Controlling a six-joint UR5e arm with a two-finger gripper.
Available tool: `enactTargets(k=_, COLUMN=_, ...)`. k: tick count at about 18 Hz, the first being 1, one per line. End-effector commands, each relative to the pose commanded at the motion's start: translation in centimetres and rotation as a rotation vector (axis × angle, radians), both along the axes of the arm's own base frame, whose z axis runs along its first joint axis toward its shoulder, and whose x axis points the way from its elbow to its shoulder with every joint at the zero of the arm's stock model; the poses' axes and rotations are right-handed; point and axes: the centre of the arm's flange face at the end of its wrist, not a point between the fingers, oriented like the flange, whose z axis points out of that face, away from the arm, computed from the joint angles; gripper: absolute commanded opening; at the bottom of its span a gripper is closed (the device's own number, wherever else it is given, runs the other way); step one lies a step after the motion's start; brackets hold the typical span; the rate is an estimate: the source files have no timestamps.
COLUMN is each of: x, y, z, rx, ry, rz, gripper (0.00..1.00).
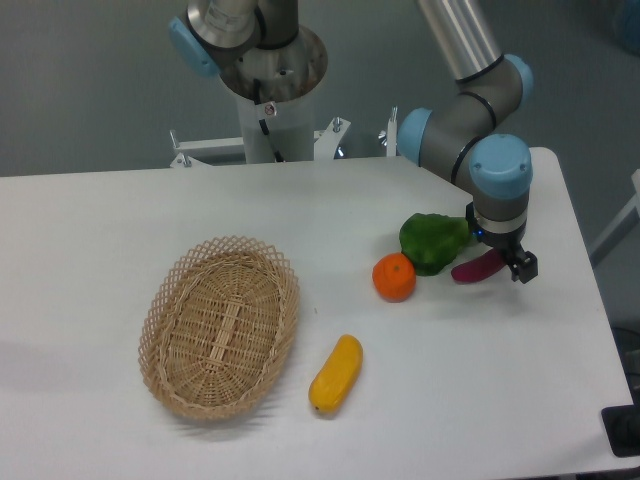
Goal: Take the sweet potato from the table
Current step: 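Lower the gripper over the sweet potato, fingers straddling it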
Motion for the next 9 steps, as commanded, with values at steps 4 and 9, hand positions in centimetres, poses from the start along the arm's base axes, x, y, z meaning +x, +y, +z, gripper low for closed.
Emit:
enactTargets(k=4, x=-0.22, y=0.08, z=-0.27, rx=0.005, ry=0.012, rz=0.004, gripper=1.00)
enactTargets(k=9, x=-0.27, y=0.21, z=-0.50, rx=0.009, ry=0.017, rz=0.003, gripper=0.92)
